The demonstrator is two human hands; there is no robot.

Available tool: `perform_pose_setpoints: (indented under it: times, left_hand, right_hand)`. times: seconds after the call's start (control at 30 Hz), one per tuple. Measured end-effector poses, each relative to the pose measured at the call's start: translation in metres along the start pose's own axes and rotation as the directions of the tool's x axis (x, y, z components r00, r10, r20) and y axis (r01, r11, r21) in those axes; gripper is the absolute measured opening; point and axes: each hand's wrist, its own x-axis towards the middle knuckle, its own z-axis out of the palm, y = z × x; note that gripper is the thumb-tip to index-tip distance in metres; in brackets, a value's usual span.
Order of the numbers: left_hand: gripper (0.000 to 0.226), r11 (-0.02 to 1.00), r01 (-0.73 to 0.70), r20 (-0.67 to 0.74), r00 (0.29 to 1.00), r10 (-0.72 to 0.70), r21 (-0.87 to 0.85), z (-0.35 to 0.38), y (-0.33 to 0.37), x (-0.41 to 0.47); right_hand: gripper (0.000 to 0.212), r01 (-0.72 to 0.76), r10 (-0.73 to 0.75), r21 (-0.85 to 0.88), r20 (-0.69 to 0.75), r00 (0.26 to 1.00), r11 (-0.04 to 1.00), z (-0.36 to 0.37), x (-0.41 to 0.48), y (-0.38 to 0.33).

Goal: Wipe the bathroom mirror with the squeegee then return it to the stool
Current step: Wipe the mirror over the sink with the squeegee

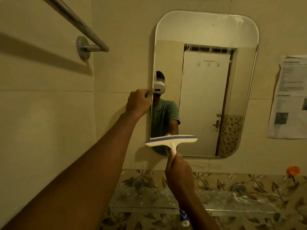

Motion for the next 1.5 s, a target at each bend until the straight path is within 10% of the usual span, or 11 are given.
perform_pose_setpoints:
  times: [0.93,1.27,1.5]
  left_hand:
    - [0.044,1.0,0.009,-0.033,0.999,-0.008,0.018,0.021,-0.027,-0.039]
    - [0.044,0.999,0.033,-0.02,0.999,-0.033,-0.007,0.029,-0.037,-0.056]
    - [0.05,0.998,0.061,-0.012,0.998,-0.061,-0.035,0.029,-0.039,-0.058]
  right_hand:
    - [0.032,0.1,-0.095,0.071,-0.072,0.993,0.992,-0.012,0.031,-0.024]
    - [0.026,0.115,-0.092,-0.143,0.162,0.983,0.983,-0.01,-0.011,0.034]
    - [0.031,0.286,-0.286,0.0,0.039,0.957,0.958,-0.032,0.042,-0.013]
